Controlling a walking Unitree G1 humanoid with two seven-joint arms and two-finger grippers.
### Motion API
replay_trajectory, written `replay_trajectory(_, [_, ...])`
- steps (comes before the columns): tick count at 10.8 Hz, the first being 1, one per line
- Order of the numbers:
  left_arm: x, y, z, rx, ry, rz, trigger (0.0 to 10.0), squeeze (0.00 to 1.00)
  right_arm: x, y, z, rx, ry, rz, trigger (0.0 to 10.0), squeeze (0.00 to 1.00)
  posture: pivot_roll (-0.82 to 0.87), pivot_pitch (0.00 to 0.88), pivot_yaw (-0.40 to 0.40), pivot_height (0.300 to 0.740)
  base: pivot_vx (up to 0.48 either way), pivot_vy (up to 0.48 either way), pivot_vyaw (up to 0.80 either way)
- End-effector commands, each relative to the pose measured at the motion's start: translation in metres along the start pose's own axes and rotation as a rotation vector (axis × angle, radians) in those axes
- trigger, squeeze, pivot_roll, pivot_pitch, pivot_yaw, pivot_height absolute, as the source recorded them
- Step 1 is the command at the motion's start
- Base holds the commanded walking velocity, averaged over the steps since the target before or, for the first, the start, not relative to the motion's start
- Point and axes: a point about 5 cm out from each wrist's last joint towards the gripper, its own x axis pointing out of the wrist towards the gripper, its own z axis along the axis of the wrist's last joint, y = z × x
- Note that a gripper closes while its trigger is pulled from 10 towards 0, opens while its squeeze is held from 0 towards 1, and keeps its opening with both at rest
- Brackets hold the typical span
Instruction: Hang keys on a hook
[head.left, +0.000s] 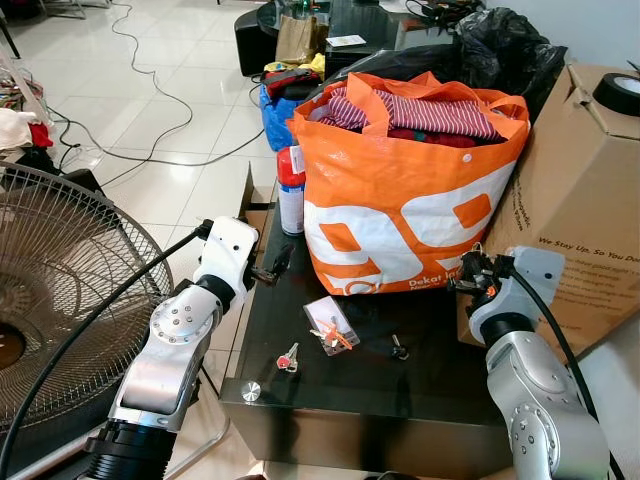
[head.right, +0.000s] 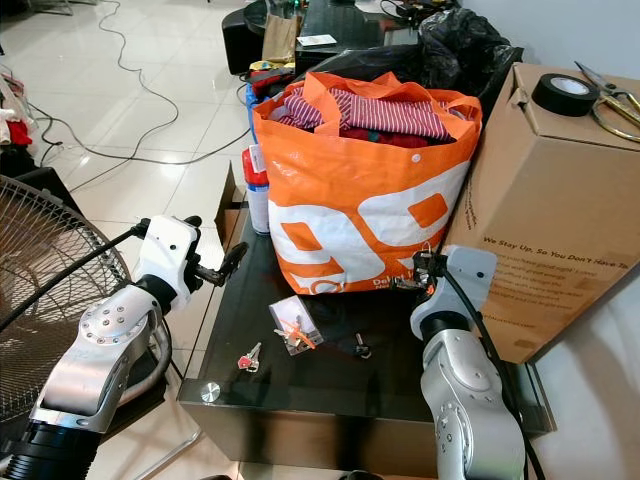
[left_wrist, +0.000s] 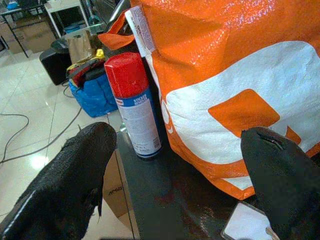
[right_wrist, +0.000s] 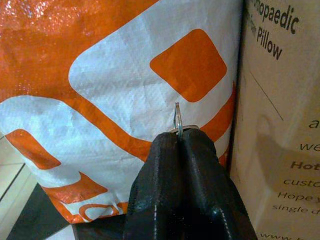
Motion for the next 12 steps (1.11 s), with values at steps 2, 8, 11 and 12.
replay_trajectory(2, [0.0009,-0.0009,0.0011,0.013,-0.001,-0.002,10.0,0.00,-0.0016,0.0007,0.0019,-0.003,0.004,0.005,10.0,0.00,-0.06,0.000,0.005,0.740,0.000,0.000,0.00])
replay_trajectory(8, [-0.0005,-0.0036,-0.0010,0.011,0.003,-0.005,10.0,0.00,-0.0023,0.0008,0.0014,-0.053,0.002,0.015,10.0,0.00,-0.05,0.000,-0.005,0.740,0.000,0.000,0.00])
replay_trajectory(11, [-0.0011,-0.0036,-0.0017,0.007,0.005,0.000,10.0,0.00,-0.0008,0.0010,0.0017,-0.055,0.003,0.015,10.0,0.00,-0.05,0.000,-0.005,0.740,-0.177,0.000,0.00])
replay_trajectory(12, [-0.0007,-0.0034,-0.0017,0.007,0.005,0.000,10.0,0.00,-0.0004,0.0010,0.0019,-0.055,0.003,0.014,10.0,0.00,-0.05,0.000,-0.005,0.740,-0.289,0.000,0.00])
